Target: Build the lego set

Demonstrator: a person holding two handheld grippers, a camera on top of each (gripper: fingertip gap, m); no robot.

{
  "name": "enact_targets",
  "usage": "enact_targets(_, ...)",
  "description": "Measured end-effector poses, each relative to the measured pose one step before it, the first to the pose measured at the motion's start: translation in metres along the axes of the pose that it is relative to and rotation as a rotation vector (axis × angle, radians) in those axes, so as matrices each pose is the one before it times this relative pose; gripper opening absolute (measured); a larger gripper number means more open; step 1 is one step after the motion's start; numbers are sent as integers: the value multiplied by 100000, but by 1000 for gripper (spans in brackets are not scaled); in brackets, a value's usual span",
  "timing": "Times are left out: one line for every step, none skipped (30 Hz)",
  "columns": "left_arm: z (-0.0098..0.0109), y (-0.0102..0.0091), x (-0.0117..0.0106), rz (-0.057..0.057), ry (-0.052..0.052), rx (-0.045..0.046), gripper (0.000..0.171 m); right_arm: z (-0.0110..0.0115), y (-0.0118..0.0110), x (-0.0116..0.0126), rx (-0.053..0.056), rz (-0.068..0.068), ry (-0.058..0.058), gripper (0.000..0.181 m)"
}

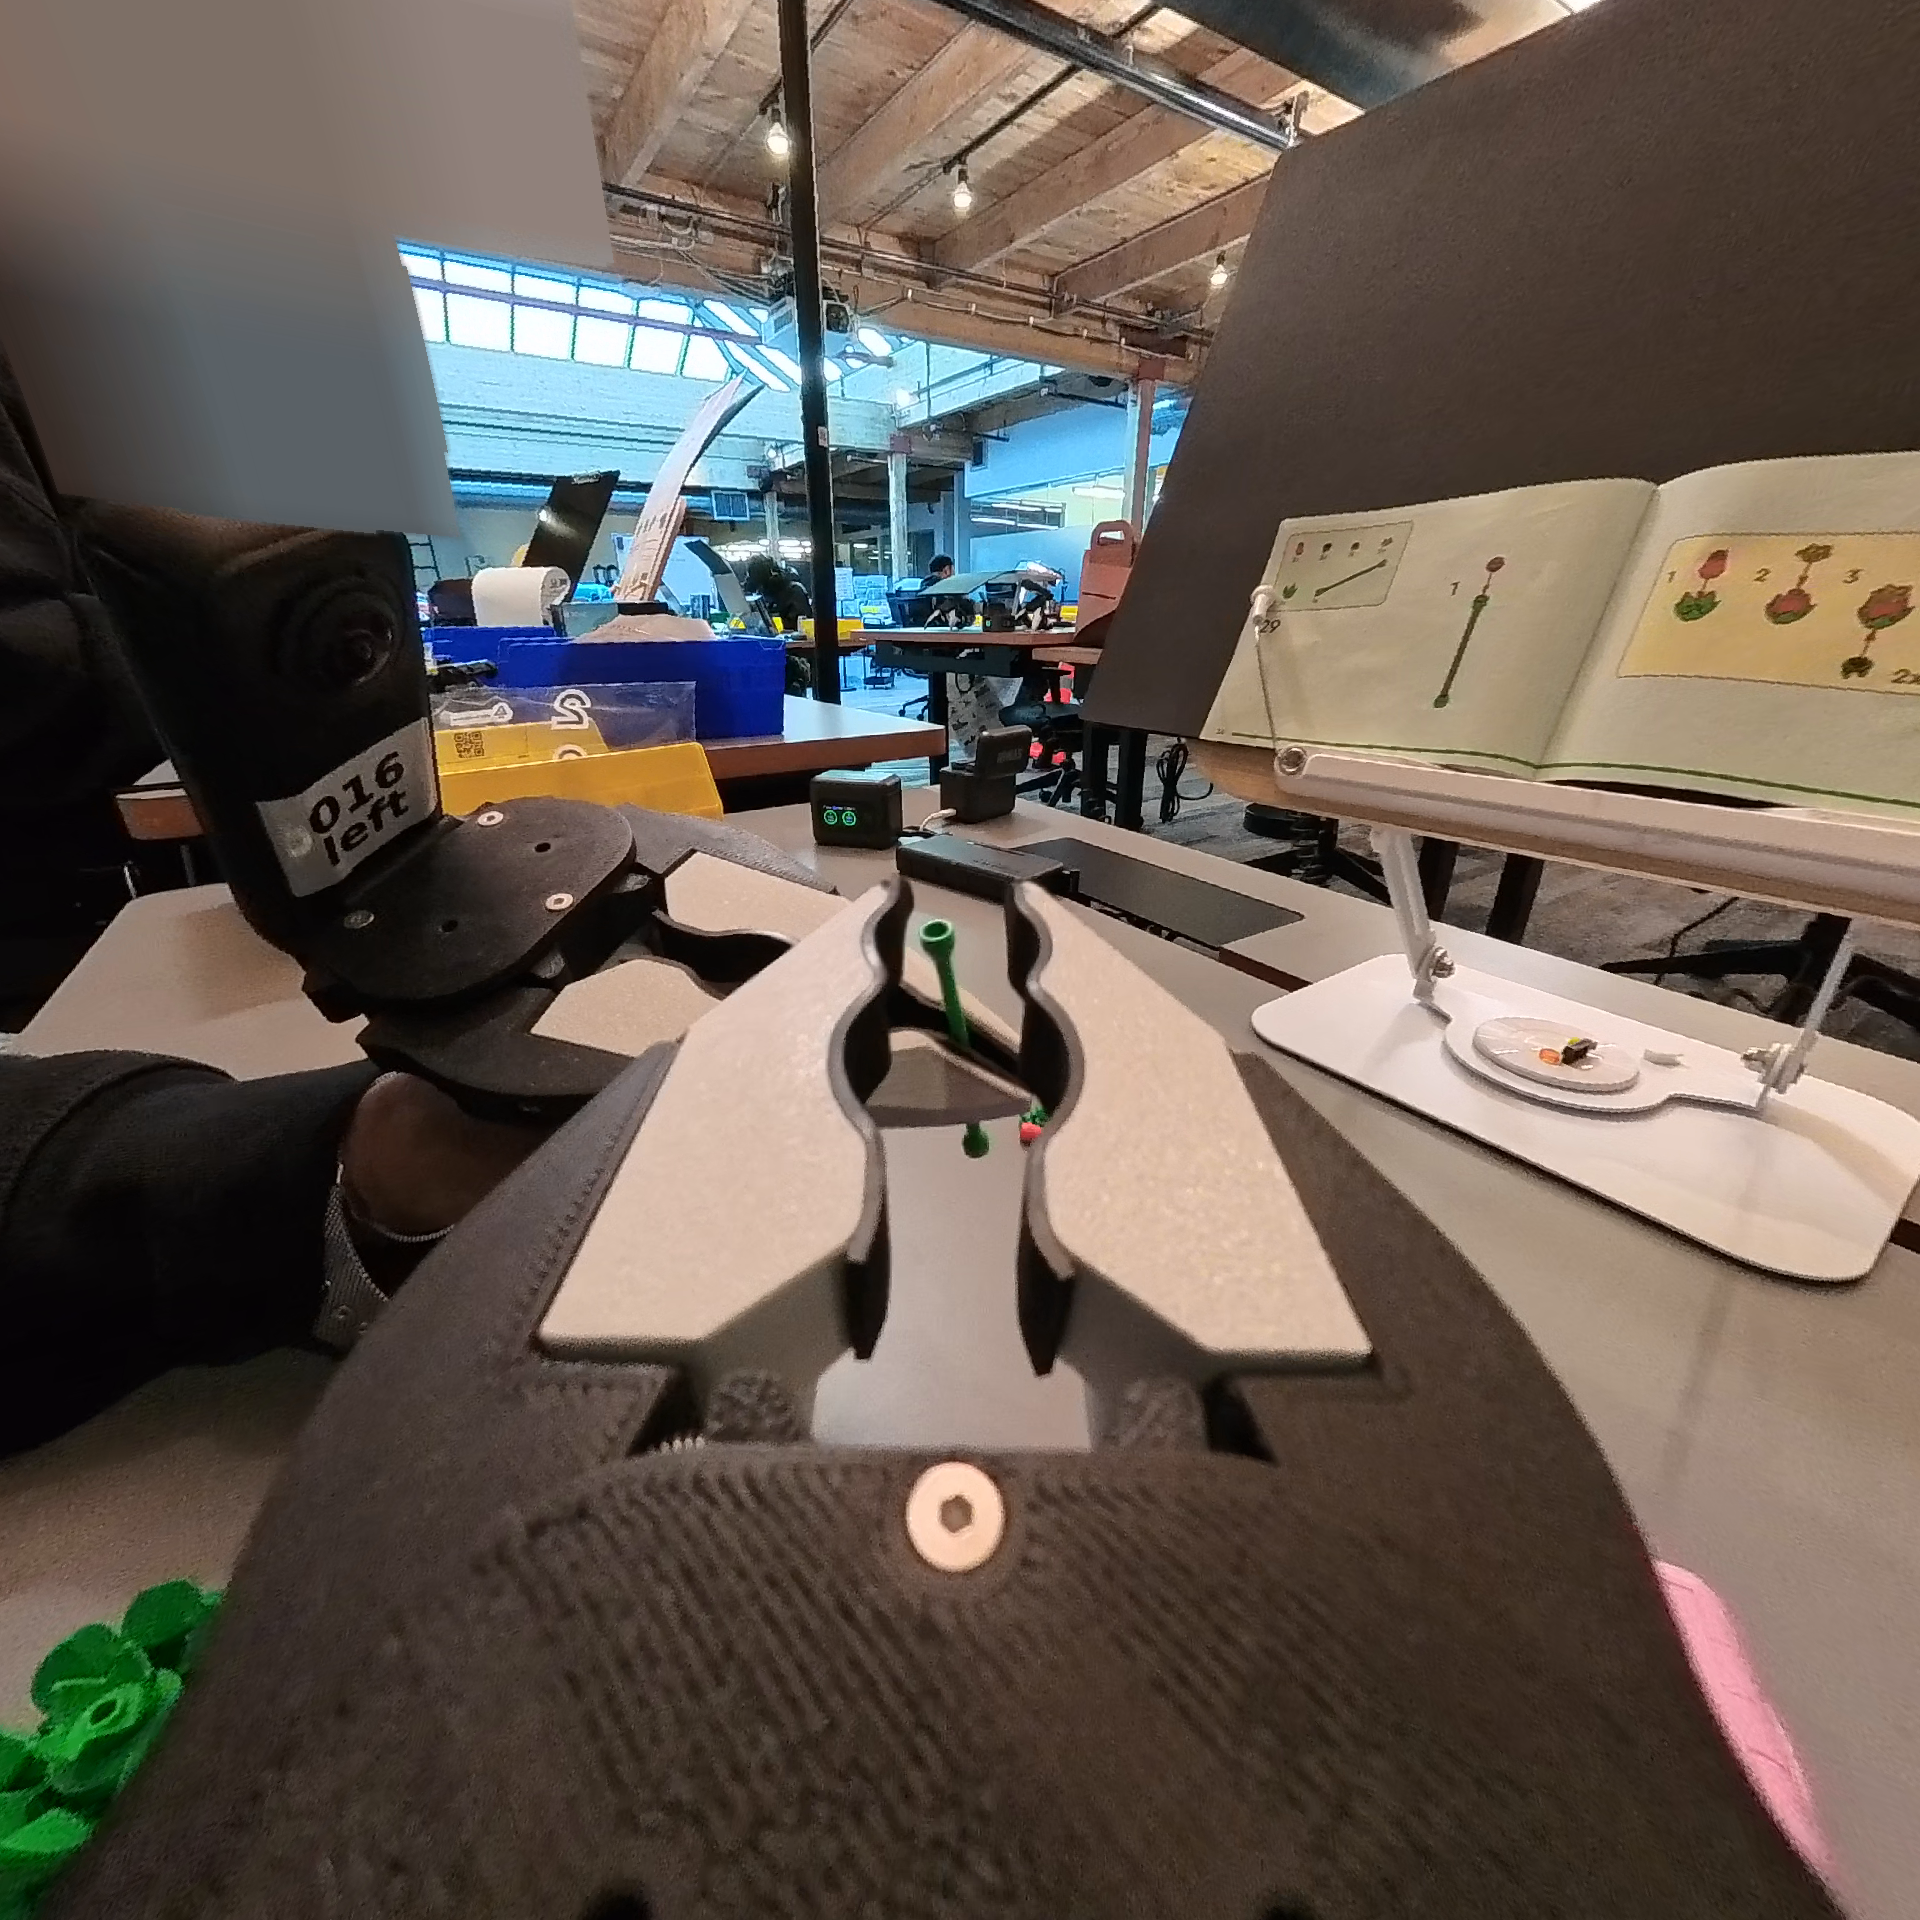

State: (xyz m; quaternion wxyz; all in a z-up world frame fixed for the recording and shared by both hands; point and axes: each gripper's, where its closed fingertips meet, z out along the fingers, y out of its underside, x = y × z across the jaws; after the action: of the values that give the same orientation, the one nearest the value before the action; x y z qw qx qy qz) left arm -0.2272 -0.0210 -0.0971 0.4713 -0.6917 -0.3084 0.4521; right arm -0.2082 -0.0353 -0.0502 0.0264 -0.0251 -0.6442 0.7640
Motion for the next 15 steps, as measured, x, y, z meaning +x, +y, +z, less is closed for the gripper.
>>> enact_targets(15, -30, 65, 139, 203, 82, 0, -49, -95, 39, 502, 222, 56, 17)
enact_targets(12, -18, 80, 259, 132, -13, 0, -34, -69, 27, 411, 479, -175, 17)
enact_targets(20, -3, 51, 431, 17, -56, 0, -33, -43, 4, 301, 660, -317, 17)
enact_targets(7, -24, 37, 390, -21, -13, 0, -10, -26, -7, 209, 733, -412, 17)
enact_targets(5, -19, 42, 111, 33, 92, 0, 0, -7, -16, 101, 570, -337, 17)
enact_targets(-4, -22, 29, -91, 157, 90, 0, 5, 13, -10, -79, 87, -92, 17)
enact_targets(2, -17, 18, -99, 107, 57, 0, 14, 32, -14, -181, -444, 46, 17)
enact_targets(5, -9, 7, -65, 15, 66, 0, 7, 19, -41, -102, -625, 46, 17)
enact_targets(-7, -20, -3, -36, 15, 105, 0, 2, -17, -46, 58, -403, -27, 17)
enact_targets(-1, -16, 11, -32, 31, 116, 0, 2, -36, -32, 172, -67, -55, 17)
enact_targets(-1, -25, 23, -31, 83, 82, 0, 0, -21, 3, 138, 132, 14, 17)
enact_targets(10, -13, 34, 4, 123, 37, 0, -12, -16, 32, 90, 178, 95, 17)
enact_targets(13, -2, 39, 47, 100, 0, 0, -18, -24, 57, 126, 197, 137, 17)
enact_targets(12, -12, 34, 79, 104, 3, 0, -32, -38, 53, 199, 271, 136, 17)
enact_targets(-2, -10, 44, 104, 104, 53, 0, -40, -64, 56, 356, 359, 125, 16)
